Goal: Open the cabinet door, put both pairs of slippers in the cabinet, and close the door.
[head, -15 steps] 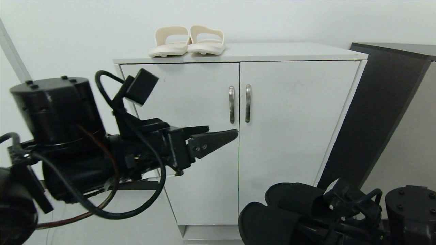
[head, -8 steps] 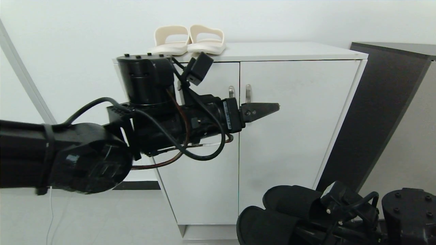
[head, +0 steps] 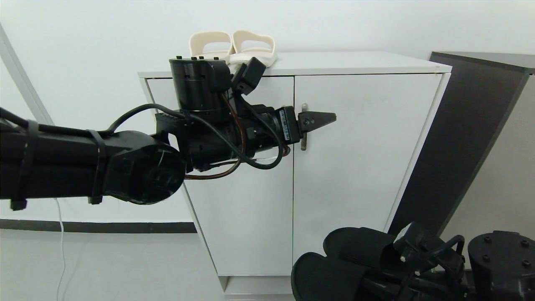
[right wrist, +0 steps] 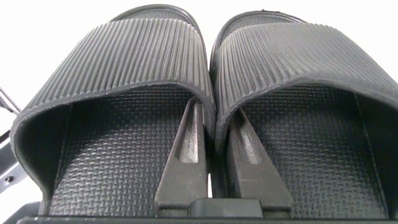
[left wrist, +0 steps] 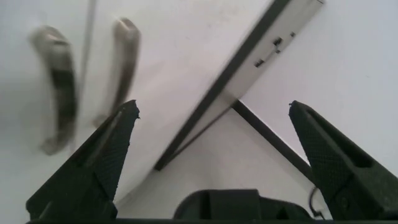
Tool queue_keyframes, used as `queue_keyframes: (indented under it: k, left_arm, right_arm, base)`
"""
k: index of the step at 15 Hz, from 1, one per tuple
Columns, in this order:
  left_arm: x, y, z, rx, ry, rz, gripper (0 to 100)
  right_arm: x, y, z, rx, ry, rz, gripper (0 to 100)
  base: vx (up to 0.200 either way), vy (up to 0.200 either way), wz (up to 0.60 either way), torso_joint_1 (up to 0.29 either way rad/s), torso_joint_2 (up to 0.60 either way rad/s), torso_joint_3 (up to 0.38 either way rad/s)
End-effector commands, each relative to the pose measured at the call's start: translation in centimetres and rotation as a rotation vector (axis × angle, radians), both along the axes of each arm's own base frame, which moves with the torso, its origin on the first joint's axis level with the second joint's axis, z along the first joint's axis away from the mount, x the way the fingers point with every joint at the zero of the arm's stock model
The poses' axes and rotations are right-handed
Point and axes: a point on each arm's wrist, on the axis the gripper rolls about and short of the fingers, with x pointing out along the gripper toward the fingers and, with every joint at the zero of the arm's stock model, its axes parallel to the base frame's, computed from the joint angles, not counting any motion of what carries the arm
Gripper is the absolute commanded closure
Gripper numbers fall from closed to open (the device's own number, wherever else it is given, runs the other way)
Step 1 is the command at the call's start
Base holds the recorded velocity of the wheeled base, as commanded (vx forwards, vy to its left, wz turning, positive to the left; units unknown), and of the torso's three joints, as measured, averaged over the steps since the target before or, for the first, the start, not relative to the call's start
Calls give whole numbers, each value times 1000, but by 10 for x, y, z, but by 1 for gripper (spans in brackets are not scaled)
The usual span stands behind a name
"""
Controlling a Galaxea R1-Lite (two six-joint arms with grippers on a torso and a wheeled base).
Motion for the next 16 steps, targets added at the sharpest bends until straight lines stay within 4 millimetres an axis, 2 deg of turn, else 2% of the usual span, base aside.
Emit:
queue_keyframes:
  k: [1, 10, 16]
  left_arm:
    - [1, 2, 3, 2, -8, 29, 0]
    - [28, -14, -9, 61, -23, 136, 0]
    - [31, -18, -9, 58, -10, 124, 0]
  right_arm:
    - [0, 0, -1, -2, 2, 1, 100]
    - [1, 1, -2, -8, 7, 1, 100]
    - [1, 1, -2, -8, 8, 2, 100]
  base:
    - [0, 0, 0, 0, 0, 0]
    - [0, 0, 0, 0, 0, 0]
    - [0, 0, 0, 0, 0, 0]
